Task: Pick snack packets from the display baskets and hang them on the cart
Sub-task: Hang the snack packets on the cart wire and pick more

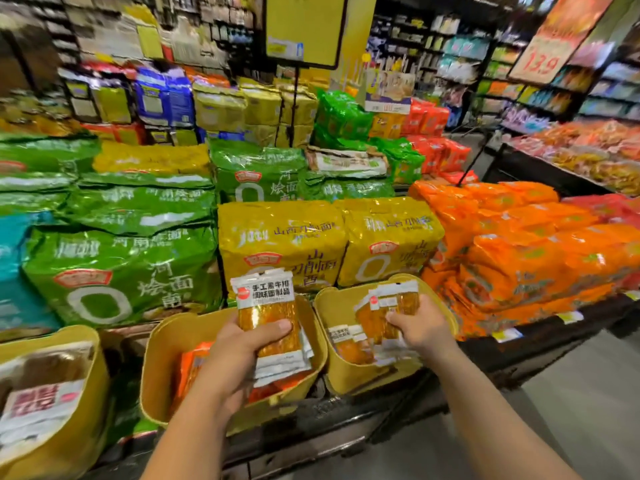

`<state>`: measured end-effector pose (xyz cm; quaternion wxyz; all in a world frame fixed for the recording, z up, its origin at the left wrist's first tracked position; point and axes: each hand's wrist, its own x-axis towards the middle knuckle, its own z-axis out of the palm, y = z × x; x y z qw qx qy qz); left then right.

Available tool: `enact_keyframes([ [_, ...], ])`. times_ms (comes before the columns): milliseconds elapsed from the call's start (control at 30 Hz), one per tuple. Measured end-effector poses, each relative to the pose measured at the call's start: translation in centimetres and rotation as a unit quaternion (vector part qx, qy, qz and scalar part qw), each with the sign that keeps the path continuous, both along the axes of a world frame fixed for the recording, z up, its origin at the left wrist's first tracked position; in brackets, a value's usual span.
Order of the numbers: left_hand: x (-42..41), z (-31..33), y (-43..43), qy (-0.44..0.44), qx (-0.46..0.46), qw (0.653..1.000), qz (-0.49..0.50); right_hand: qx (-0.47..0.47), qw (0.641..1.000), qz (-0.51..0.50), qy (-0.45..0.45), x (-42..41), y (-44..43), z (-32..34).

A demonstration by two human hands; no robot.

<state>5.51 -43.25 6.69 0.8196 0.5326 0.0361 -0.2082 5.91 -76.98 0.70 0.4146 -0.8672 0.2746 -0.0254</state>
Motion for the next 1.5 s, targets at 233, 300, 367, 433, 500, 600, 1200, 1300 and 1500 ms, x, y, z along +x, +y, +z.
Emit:
enact_keyframes([
  [233,1.8,-0.1,1.6,0.003,0.012,0.998,0.069,0.081,0.984,0.054,0.147,3.4,7.0,-0.1],
  [300,2.4,-0.2,1.8,0.006,0.013,0.996,0.087,0.061,0.978,0.076,0.186,3.9,6.1,-0.8],
  [367,2.8,-0.3,1.4,0.008,0.017,0.995,0.101,0.057,0.975,0.076,0.202,5.1,4.0,-1.5],
  [433,3.3,-0.5,0.2,0.006,0.016,0.994,0.107,0.058,0.974,0.076,0.204,6.3,2.2,-1.0],
  [500,3.8,-0.8,-1.6,0.004,0.010,0.995,0.103,-0.006,0.963,0.095,0.250,6.9,1.0,-0.1],
  [600,4.5,-0.8,-5.0,-0.003,0.014,0.997,0.071,-0.191,0.919,0.168,0.303,7.4,-0.5,0.6],
  [1200,6.0,-2.7,-16.4,0.075,0.119,0.987,-0.078,-0.127,0.929,0.269,0.218,5.3,-5.4,-0.6],
  [1300,6.1,-2.5,-17.6,0.108,0.091,0.988,-0.063,0.231,0.955,0.158,0.096,3.8,-4.4,2.3],
  [1500,5.9,-3.6,-18.9,0.139,0.095,0.983,-0.076,0.393,0.907,0.138,0.056,2.0,-3.3,2.0],
])
